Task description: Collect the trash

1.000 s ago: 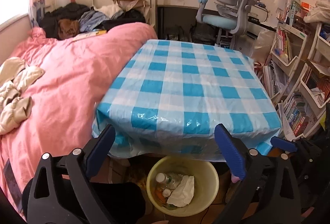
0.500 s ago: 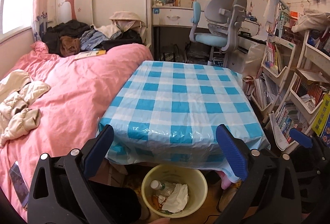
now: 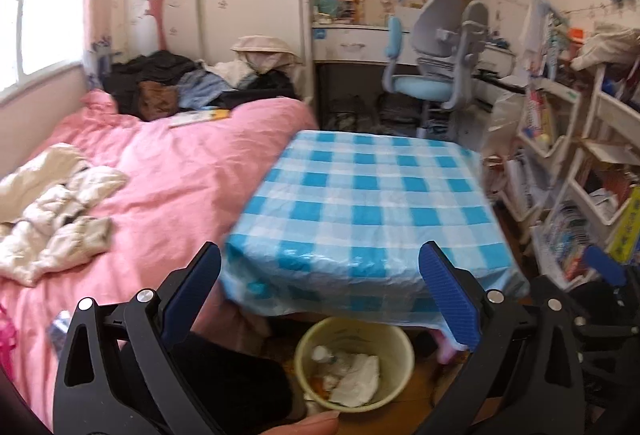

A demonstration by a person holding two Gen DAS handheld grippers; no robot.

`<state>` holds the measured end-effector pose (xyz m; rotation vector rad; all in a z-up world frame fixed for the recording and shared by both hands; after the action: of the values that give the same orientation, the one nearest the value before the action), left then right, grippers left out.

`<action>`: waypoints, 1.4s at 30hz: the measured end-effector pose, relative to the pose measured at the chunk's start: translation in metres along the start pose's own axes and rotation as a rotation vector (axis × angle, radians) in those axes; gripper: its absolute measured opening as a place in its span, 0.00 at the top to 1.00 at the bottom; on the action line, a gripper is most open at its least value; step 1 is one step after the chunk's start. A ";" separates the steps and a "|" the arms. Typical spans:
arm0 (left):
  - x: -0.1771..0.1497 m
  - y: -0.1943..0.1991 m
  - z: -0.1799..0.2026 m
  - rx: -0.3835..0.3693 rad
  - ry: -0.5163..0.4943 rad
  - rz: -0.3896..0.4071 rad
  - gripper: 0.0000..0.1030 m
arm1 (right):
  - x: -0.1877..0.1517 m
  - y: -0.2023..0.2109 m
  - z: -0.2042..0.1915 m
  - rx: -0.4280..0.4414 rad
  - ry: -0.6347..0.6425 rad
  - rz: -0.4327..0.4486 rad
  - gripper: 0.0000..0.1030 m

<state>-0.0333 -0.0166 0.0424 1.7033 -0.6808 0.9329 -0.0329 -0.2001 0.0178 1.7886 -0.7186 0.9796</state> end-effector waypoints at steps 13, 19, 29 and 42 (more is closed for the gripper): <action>0.005 0.020 -0.007 -0.044 0.015 0.021 0.07 | 0.000 0.008 -0.010 -0.001 0.009 0.006 0.07; 0.005 0.021 -0.007 -0.055 0.024 0.019 0.07 | -0.001 0.008 -0.011 -0.001 0.010 0.002 0.07; 0.004 0.021 -0.004 -0.069 0.034 0.011 0.07 | -0.002 0.008 -0.016 0.001 0.012 -0.005 0.07; 0.001 0.024 -0.002 -0.117 0.057 0.039 0.08 | -0.006 0.005 -0.016 0.008 0.017 -0.019 0.07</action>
<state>-0.0523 -0.0219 0.0560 1.5601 -0.7193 0.9471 -0.0448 -0.1872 0.0192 1.7885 -0.6869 0.9851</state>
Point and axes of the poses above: each gripper's, at about its wrist camera, not at the fingertips, and y roughly against the way its jaws point, z to its right, x to its top, the point moved 10 cm from there along -y, roughly the way its jaws point, and after that the axes turned 14 degrees about x, right-handed, at the moved point
